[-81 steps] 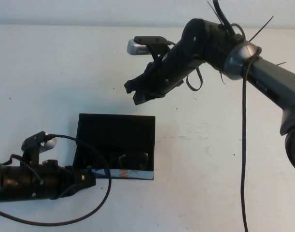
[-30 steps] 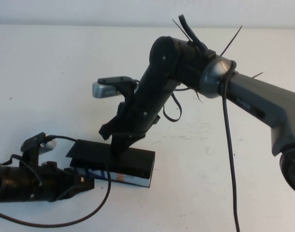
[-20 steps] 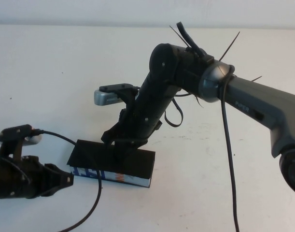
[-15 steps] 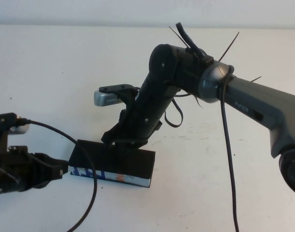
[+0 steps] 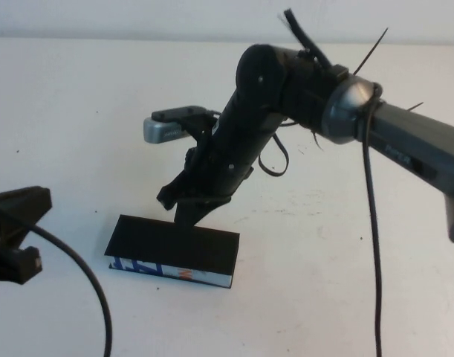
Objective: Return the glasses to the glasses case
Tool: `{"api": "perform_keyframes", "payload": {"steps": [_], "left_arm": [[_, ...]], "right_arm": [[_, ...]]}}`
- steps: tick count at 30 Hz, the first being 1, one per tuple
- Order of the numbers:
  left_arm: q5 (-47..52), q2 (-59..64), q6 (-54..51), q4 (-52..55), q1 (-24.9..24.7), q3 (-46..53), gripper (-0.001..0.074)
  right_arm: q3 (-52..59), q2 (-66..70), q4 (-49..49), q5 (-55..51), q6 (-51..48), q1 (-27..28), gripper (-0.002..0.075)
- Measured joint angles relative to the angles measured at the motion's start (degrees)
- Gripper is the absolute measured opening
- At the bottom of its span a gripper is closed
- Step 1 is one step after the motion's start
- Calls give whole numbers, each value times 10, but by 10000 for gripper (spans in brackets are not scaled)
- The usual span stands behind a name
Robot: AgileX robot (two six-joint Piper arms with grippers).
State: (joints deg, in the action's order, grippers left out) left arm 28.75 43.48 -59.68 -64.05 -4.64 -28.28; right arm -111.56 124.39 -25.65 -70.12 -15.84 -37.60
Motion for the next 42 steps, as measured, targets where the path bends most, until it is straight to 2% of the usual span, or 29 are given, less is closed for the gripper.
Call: {"api": "perform_keyframes", "payload": {"steps": [6, 12, 20, 29, 35, 42], "left_arm": [[-72, -119, 0, 5, 0, 0, -4], [-202, -221, 0, 16, 0, 0, -4], [-189, -295, 1, 28, 0, 24, -4], [-212, -368, 11, 12, 0, 179, -4], [-267, -370, 11, 10, 0, 290, -4], [-282, -370, 11, 7, 0, 298, -4]], "right_arm": [[15, -113, 46, 0, 19, 0, -11], [117, -282, 74, -2, 51, 0, -11], [351, -561, 147, 40, 139, 0, -11], [562, -802, 150, 61, 158, 0, -11], [679, -935, 150, 172, 158, 0, -11], [803, -1027, 147, 320, 158, 0, -11]]}}
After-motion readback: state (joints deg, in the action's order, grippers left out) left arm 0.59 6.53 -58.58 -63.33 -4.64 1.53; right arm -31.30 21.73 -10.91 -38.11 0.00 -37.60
